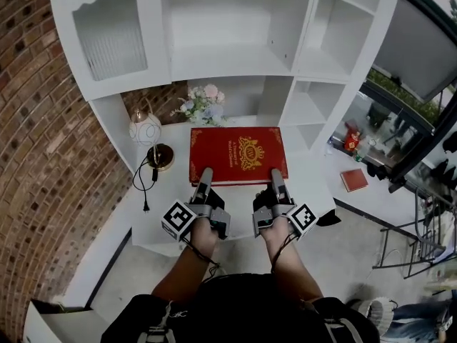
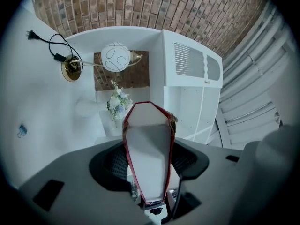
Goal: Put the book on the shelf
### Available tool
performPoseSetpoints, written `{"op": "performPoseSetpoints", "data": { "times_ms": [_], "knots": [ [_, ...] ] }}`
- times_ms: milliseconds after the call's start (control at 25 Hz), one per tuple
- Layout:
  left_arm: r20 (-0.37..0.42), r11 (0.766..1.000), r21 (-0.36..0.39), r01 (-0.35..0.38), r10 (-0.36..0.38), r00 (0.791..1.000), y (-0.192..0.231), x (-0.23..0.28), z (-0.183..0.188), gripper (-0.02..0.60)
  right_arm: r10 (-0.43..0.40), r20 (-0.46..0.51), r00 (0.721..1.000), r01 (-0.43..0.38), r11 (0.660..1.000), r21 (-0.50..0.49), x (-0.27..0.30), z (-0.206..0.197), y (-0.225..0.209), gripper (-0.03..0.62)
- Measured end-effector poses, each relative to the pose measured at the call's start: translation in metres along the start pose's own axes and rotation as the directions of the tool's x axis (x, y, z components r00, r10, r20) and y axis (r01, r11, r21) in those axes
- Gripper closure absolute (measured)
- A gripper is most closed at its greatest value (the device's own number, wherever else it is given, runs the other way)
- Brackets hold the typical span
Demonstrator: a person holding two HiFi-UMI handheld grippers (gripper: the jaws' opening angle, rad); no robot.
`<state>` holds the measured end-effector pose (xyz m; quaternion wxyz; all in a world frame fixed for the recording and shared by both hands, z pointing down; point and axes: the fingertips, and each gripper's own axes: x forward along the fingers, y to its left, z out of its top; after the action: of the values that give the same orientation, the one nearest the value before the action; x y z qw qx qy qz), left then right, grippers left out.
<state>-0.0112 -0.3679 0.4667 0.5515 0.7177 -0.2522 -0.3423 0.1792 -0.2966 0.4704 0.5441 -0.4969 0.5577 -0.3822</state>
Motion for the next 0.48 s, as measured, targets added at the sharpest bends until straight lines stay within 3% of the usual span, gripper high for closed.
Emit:
{"op": "performPoseSetpoints", "data": {
  "times_ms": [160,320,480],
  "knots": [
    [0.010,0.999,-0.020,0.045,-0.045,0.999,-0.006,0.016,0.006,0.329,0.003,-0.016,1.000,-0.003,1.000,-0.003,0.018,0.001,-0.001,0.329],
    [0.016,1.000,0.026,0.013,-0.013,1.000,-0.003,0.026,0.013,0.328,0.025,-0.033,0.999,-0.025,1.000,0.007,0.035,0.005,0.003,0.329],
    [0.037,0.997,0.030,0.071,-0.072,0.997,-0.023,0.043,0.017,0.328,0.068,-0.057,0.996,-0.068,0.998,0.003,0.053,0.012,0.013,0.327]
  ]
}}
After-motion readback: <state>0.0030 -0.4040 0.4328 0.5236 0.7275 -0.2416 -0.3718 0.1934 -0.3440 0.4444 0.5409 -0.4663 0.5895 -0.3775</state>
